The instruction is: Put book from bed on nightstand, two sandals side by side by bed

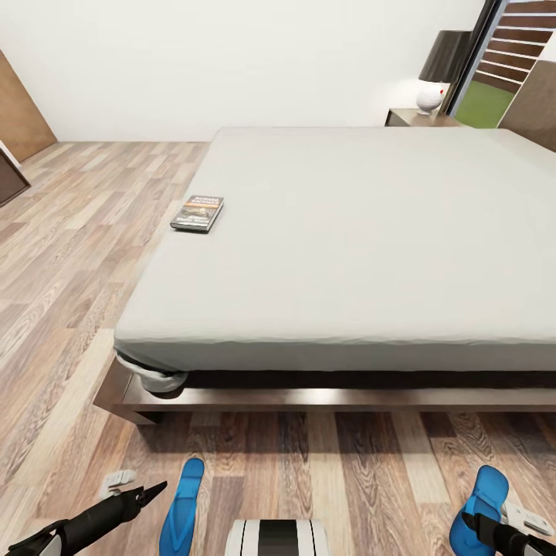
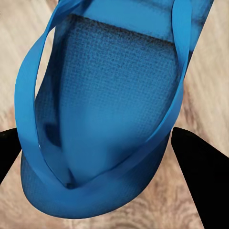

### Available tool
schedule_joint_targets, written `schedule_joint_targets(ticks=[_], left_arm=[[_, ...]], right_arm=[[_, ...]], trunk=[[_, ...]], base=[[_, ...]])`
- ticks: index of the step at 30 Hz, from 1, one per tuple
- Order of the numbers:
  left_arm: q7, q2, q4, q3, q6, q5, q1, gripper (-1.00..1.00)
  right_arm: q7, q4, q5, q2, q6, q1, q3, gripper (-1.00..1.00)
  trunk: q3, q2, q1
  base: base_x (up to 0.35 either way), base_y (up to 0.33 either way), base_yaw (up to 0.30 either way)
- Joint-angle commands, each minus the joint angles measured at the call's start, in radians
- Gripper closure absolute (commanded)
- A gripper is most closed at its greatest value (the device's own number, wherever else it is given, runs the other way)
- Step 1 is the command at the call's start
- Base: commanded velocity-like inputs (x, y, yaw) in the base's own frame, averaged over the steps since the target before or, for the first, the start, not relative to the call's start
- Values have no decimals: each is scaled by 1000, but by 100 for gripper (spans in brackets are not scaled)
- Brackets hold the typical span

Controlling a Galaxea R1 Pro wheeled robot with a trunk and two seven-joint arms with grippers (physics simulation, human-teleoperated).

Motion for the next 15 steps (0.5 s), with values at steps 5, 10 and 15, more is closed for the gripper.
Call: schedule_joint_targets(ticks=[5, 10, 15], left_arm=[[-3, 0, 0, 0, 4, 4, 0, -100], [-3, 0, 0, 0, 4, 4, 0, -100], [-3, 0, 0, -2, 4, 3, 0, -100]], right_arm=[[8, 5, -9, 0, -5, -2, 8, 100], [8, 5, -9, 0, -5, -2, 8, 100], [8, 5, -9, 0, -5, -2, 8, 100]], trunk=[[-1, 0, 0], [-1, 0, 0], [-1, 0, 0]], base=[[0, 0, 0], [-1, 3, 0], [-68, 184, 0]])
